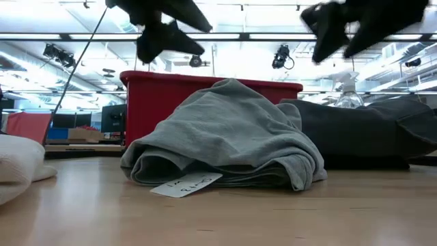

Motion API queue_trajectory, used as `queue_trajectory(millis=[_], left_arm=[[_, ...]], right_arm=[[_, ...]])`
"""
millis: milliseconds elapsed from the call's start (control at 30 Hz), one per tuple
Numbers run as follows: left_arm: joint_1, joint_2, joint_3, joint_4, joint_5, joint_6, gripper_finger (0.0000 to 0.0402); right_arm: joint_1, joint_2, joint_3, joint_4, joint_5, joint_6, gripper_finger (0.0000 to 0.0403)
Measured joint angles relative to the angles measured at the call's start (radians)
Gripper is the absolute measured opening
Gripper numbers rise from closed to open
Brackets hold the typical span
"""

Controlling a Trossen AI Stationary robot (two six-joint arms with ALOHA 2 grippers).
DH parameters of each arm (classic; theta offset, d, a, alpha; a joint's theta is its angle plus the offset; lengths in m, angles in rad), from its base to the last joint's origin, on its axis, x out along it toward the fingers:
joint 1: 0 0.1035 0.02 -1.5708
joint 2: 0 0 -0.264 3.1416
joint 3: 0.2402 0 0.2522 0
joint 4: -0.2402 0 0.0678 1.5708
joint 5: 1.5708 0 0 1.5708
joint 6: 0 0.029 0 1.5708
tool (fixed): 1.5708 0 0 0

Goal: Fold Laundry from Bin
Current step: Remove the gray shirt from the red laundry bin, then fold the gray shirt

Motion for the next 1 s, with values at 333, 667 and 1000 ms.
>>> queue_trajectory(millis=[333,667,1000], left_arm=[[-0.174,0.042,0.088,-0.027,-0.003,0.197,0.0208],[-0.265,0.175,0.214,-0.260,-0.022,0.047,0.0208],[-0.300,0.194,0.264,-0.402,-0.023,-0.136,0.0208]], right_arm=[[-0.043,0.251,-0.002,0.051,0.102,-0.538,0.0209],[-0.076,0.374,-0.029,0.318,0.121,-0.907,0.0202],[-0.163,0.450,0.004,0.256,0.069,-0.625,0.0046]])
